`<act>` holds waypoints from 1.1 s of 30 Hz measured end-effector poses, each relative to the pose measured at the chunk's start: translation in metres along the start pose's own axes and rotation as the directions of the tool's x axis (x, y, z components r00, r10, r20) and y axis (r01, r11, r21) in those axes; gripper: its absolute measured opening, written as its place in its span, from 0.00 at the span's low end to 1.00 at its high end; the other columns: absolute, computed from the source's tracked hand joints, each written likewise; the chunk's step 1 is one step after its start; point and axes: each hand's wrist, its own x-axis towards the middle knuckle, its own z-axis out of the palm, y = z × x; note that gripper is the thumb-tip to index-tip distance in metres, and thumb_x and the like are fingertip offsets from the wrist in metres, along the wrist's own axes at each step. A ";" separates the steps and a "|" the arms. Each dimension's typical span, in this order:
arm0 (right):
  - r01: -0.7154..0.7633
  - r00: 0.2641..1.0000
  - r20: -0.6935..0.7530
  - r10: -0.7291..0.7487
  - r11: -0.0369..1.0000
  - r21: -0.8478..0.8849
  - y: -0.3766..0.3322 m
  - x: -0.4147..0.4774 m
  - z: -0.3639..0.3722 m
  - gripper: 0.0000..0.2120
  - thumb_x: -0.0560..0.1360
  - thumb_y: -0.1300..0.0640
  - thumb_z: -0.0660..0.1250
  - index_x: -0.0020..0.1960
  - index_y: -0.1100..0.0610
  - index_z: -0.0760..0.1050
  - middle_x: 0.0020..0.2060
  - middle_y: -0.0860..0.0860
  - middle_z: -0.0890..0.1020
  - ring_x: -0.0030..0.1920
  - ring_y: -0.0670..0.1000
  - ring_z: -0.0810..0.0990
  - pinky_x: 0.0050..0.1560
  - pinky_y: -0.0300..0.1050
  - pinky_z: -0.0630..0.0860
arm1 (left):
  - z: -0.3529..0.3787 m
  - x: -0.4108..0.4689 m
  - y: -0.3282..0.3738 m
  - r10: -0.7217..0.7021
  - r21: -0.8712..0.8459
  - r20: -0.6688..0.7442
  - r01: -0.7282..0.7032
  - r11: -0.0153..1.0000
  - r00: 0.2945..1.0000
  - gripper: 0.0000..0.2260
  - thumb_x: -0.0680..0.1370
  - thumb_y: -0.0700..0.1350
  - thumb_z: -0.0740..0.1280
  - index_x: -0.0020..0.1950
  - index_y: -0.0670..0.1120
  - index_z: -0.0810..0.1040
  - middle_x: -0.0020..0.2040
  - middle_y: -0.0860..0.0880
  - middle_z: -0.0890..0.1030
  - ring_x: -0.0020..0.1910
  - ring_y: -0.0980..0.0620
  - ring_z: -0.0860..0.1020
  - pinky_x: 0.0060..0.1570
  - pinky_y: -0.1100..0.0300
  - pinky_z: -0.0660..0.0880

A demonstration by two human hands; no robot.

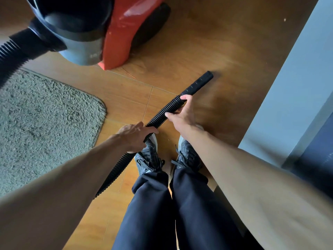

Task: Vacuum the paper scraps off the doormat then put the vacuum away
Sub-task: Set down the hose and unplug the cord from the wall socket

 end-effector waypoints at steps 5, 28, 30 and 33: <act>-0.063 0.997 -0.041 0.059 0.992 -0.108 -0.020 -0.037 -0.028 0.29 0.74 0.63 0.71 0.68 0.49 0.61 0.56 0.55 0.74 0.45 0.53 0.75 0.33 0.37 0.69 | -0.029 -0.031 0.017 0.007 -0.185 -0.016 -0.010 0.983 1.000 0.31 0.80 0.40 0.61 0.78 0.62 0.56 0.62 0.48 0.77 0.52 0.47 0.77 0.41 0.56 0.74; 0.472 0.830 0.195 -0.522 0.473 -0.743 -0.386 -0.353 -0.290 0.41 0.77 0.42 0.65 0.80 0.51 0.46 0.75 0.57 0.62 0.75 0.56 0.61 0.69 0.49 0.66 | -0.383 -0.398 0.142 -0.085 0.079 -0.523 0.147 0.986 0.848 0.39 0.75 0.60 0.64 0.80 0.50 0.49 0.77 0.44 0.62 0.74 0.42 0.65 0.71 0.49 0.66; 0.471 0.805 0.170 -0.568 0.438 -0.766 -0.413 -0.388 -0.310 0.40 0.77 0.42 0.65 0.80 0.50 0.46 0.74 0.56 0.62 0.74 0.56 0.62 0.69 0.48 0.65 | -0.412 -0.439 0.159 -0.084 0.085 -0.563 0.159 0.984 0.822 0.39 0.76 0.59 0.64 0.80 0.50 0.48 0.78 0.44 0.59 0.75 0.42 0.62 0.71 0.47 0.65; 0.473 0.748 0.137 -0.649 0.378 -0.796 -0.450 -0.440 -0.338 0.39 0.77 0.41 0.65 0.79 0.50 0.48 0.73 0.54 0.63 0.72 0.55 0.64 0.68 0.47 0.67 | -0.455 -0.502 0.187 -0.052 0.107 -0.650 0.159 0.981 0.758 0.37 0.78 0.58 0.63 0.80 0.50 0.48 0.77 0.44 0.58 0.75 0.42 0.63 0.70 0.47 0.67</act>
